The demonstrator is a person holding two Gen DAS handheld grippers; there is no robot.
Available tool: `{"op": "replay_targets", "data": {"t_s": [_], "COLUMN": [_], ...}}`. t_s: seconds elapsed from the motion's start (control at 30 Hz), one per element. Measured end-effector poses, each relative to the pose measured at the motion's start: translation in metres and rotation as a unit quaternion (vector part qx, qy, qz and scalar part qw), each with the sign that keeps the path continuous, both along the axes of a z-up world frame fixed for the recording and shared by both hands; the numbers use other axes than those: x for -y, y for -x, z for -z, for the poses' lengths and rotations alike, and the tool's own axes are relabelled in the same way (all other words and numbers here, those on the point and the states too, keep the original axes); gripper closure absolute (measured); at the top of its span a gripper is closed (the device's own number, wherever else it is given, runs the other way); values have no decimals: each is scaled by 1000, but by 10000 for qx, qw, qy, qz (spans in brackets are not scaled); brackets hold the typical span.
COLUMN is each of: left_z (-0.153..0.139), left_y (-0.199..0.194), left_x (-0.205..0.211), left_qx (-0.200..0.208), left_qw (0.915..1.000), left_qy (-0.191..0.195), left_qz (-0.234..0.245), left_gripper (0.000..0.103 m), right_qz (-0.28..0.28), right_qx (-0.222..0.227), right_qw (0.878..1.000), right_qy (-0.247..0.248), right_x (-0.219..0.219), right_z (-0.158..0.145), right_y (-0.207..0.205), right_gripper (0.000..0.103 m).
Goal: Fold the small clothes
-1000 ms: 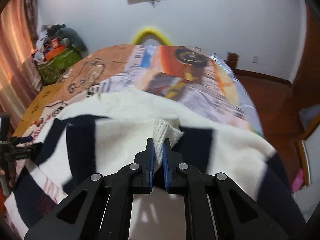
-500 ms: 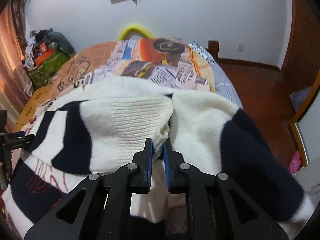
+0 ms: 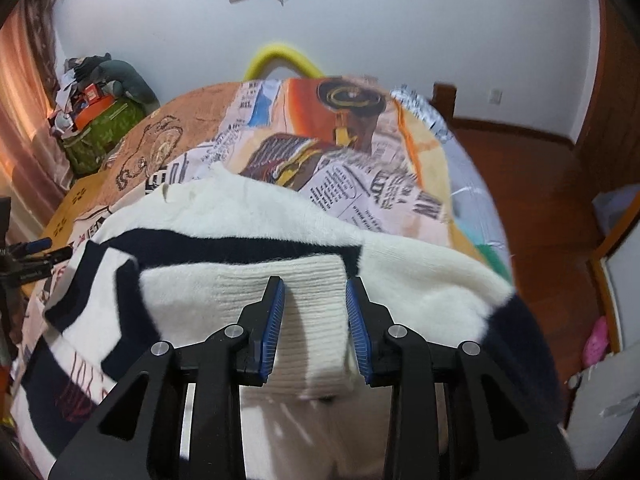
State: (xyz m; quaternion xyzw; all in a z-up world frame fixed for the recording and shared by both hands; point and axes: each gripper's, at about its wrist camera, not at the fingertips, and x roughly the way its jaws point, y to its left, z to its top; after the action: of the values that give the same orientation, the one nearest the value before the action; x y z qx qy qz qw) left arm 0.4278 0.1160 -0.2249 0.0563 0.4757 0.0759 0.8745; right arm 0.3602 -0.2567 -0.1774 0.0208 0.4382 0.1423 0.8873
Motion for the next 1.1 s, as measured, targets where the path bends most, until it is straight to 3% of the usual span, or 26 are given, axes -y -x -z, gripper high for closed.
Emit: {"op": "replay_targets", "data": {"t_s": [0.07,0.13,0.3,0.43,0.5,0.67,0.83,1.0,1.07,1.1], "left_z": [8,17,29,32,37,31,14,-1,-6,-9], "left_y": [-8,-12,-13,-12,-13,-5,17,45,51,55], "left_x": [4,5,2,-4,-10,-23,-13,-8,-7,-6], "left_qx": [-66,-150,-155,-122,-166,-169,0,139,174,208], "left_qw": [10000,9999,9998,9988,9980,9981,9992,9999,9998,9998], "left_qy": [-48,-35,30,-346,-449,-178,-243,-15,42,69], "left_qz": [-6,-37,-122,-311,-413,-558,-329,-65,-4,18], "left_gripper": [23,23,21,21,21,22,22,22,22,22], "right_qz": [-23,-89,-185,-63,14,-16,-148,-285,-222,-186], "right_qx": [-39,-5,217,484,492,358,145,-143,-7,29], "right_qw": [10000,9995,9983,9977,9979,9990,9998,9993,9994,9994], "right_qy": [74,294,500,463,415,262,79,190,253,277], "right_x": [-4,-10,-6,10,19,27,9,-12,-14,-14], "right_z": [5,9,2,-18,-23,-23,-17,11,13,13], "right_y": [-1,2,19,37,41,44,33,21,24,25], "right_gripper": [77,96,100,101,101,100,69,66,70,77]}}
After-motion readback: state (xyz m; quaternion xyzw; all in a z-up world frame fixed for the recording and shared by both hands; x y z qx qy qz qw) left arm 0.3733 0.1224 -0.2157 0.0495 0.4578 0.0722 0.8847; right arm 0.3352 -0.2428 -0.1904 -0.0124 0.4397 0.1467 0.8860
